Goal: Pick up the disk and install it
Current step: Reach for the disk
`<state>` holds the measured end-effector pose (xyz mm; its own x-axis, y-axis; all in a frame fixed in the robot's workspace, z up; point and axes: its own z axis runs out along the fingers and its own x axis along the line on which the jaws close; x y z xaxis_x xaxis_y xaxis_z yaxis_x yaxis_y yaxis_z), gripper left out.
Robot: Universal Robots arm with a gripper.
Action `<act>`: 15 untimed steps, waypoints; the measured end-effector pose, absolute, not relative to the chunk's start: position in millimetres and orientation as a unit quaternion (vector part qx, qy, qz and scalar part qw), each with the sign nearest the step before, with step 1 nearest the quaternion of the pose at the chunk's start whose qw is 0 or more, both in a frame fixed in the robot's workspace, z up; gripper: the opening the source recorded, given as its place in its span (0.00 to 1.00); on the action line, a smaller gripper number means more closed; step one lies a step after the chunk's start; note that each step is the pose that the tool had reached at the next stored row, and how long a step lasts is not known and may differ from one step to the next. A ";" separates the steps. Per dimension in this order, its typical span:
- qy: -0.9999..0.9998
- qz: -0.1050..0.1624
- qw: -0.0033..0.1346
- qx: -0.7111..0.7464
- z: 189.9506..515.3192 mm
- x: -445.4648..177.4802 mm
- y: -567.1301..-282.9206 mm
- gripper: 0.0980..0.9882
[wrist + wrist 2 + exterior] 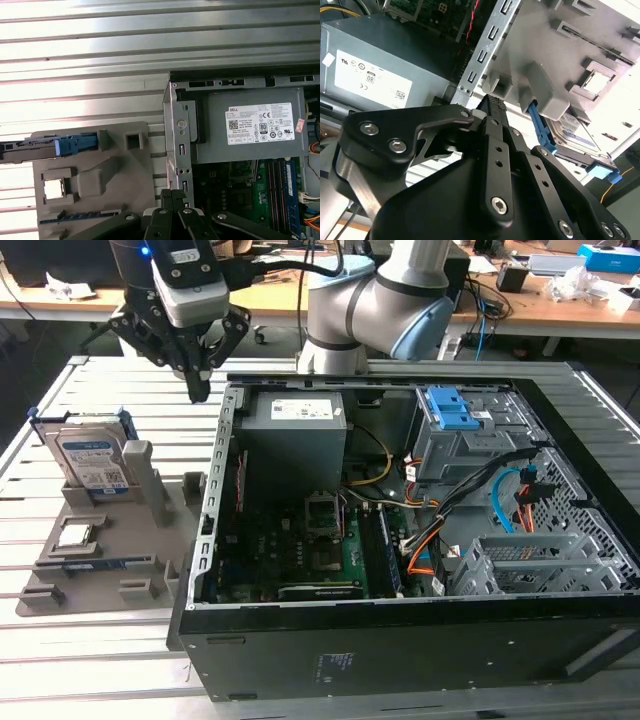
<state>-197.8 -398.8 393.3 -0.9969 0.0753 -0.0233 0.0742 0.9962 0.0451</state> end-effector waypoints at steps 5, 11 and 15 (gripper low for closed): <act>0.999 0.022 0.013 0.037 393.3 -205.8 -398.9 0.01; 0.999 0.022 0.012 0.037 393.3 -216.4 -398.8 0.01; 0.999 0.022 0.012 0.037 393.3 -223.4 -398.9 0.01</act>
